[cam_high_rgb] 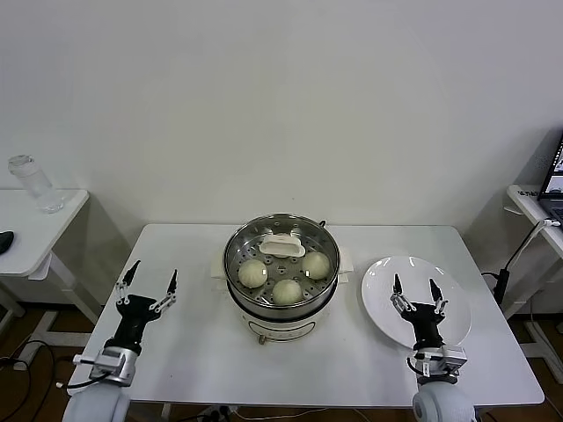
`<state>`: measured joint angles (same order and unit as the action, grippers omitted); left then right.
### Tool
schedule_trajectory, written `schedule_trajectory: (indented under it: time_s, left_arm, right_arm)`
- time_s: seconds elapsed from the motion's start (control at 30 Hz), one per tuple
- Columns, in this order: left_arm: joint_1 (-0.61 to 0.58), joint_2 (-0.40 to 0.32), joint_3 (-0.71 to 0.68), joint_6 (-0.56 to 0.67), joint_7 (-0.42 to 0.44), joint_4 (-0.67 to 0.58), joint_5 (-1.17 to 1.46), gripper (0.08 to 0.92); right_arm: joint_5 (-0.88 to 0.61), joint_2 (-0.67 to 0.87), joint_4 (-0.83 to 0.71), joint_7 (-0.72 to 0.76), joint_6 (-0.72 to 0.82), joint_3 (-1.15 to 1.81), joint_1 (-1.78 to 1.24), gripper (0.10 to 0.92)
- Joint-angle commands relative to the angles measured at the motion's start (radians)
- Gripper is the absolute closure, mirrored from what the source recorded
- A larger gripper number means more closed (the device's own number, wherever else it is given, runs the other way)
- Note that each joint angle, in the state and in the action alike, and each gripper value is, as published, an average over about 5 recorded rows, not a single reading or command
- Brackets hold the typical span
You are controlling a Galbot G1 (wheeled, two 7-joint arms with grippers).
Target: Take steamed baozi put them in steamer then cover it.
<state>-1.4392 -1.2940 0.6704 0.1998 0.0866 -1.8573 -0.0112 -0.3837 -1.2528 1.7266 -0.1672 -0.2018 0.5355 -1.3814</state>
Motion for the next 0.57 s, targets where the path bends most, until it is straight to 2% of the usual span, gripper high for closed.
schedule_trajectory:
  time_s: [0.03,0.57]
  left_arm:
    - [-0.063,-0.003,0.058,0.118,0.037,0.036,0.106,0.177]
    - [-0.078,-0.003,0.08,0.11,0.036,0.008,0.067,0.177]
  right_arm:
    - [-0.022,0.002,0.028,0.005,0.017,0.001,-0.021,0.203]
    - [-0.001,-0.005,0.025,0.008,0.0,-0.002,-0.025,0.203]
